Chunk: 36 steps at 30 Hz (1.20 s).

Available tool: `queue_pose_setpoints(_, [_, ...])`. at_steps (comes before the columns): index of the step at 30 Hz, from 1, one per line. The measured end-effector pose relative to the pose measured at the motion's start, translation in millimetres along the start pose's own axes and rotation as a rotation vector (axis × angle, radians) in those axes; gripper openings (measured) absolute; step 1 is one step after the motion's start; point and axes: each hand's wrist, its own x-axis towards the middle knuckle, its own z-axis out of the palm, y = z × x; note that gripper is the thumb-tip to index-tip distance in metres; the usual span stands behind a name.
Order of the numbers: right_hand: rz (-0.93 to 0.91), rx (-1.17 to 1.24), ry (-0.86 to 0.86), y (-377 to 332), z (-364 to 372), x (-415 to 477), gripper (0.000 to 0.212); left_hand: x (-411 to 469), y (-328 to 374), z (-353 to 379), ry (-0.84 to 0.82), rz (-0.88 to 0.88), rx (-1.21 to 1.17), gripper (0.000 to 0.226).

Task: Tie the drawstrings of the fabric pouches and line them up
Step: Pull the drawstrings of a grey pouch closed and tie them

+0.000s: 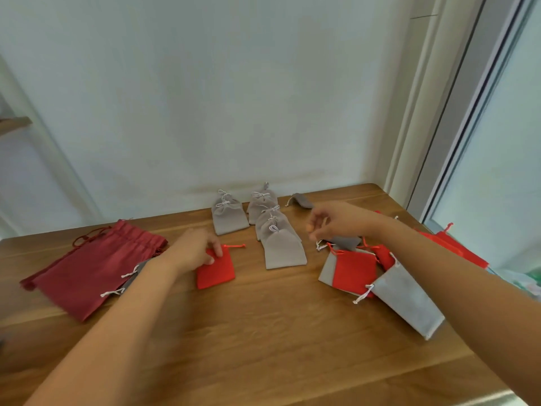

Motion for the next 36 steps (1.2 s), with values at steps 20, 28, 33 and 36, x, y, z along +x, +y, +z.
queue_pose_setpoints(20, [0.203, -0.178, -0.167, 59.1, -29.3, -127.3, 0.053, -30.4, 187.5, 50.7, -0.042, 0.552, -0.231, 0.041])
queue_pose_setpoints(28, [0.137, -0.21, -0.109, 72.7, -6.5, -122.7, 0.026, -18.8, 190.1, 81.7, -0.086, 0.528, -0.273, 0.036])
queue_pose_setpoints(33, [0.071, 0.083, -0.05, 53.9, -12.7, -113.3, 0.02, -21.6, 192.4, 68.1, -0.169, 0.375, -0.51, 0.036])
queue_pose_setpoints(36, [0.026, 0.244, 0.1, 36.9, -15.0, -101.9, 0.022, -25.1, 189.6, 53.6, -0.15, 0.159, -1.022, 0.046])
